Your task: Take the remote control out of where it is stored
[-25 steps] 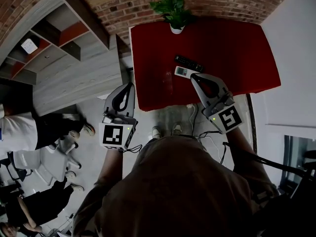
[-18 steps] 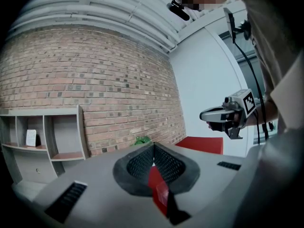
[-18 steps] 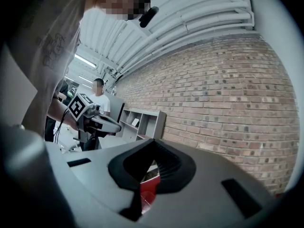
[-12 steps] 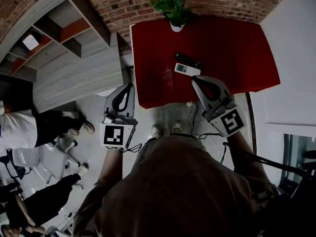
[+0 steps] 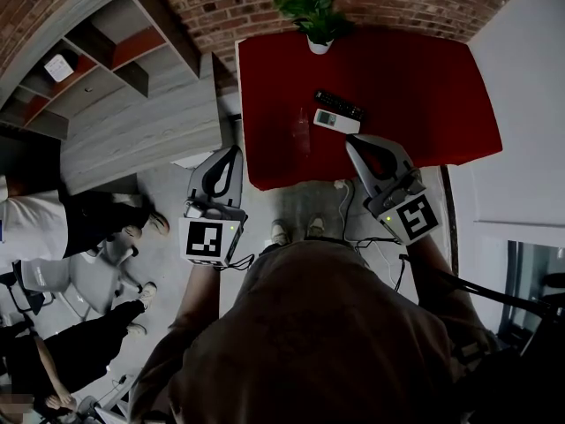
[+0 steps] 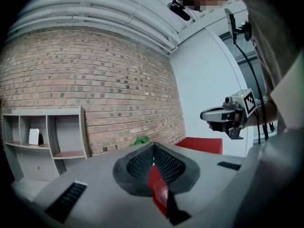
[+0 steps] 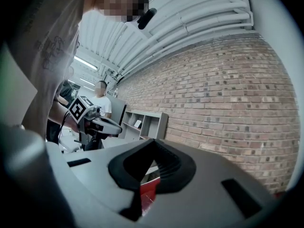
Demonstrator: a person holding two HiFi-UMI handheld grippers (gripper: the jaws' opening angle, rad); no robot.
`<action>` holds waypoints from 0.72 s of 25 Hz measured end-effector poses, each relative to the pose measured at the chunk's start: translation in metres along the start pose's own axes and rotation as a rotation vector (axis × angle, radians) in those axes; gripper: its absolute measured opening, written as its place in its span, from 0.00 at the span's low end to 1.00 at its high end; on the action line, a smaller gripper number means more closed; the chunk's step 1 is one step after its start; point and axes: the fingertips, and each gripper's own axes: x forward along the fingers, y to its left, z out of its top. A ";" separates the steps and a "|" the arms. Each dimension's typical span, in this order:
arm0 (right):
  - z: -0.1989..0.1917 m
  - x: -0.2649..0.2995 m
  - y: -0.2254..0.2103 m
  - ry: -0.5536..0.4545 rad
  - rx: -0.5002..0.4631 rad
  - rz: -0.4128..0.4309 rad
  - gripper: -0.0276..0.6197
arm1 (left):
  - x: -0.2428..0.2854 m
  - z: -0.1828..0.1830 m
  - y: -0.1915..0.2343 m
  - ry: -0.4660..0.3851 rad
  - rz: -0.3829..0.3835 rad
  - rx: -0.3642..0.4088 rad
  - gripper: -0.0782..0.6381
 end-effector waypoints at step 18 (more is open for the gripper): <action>0.000 -0.018 0.006 0.001 -0.023 -0.039 0.06 | -0.006 0.001 -0.012 -0.008 -0.017 0.012 0.12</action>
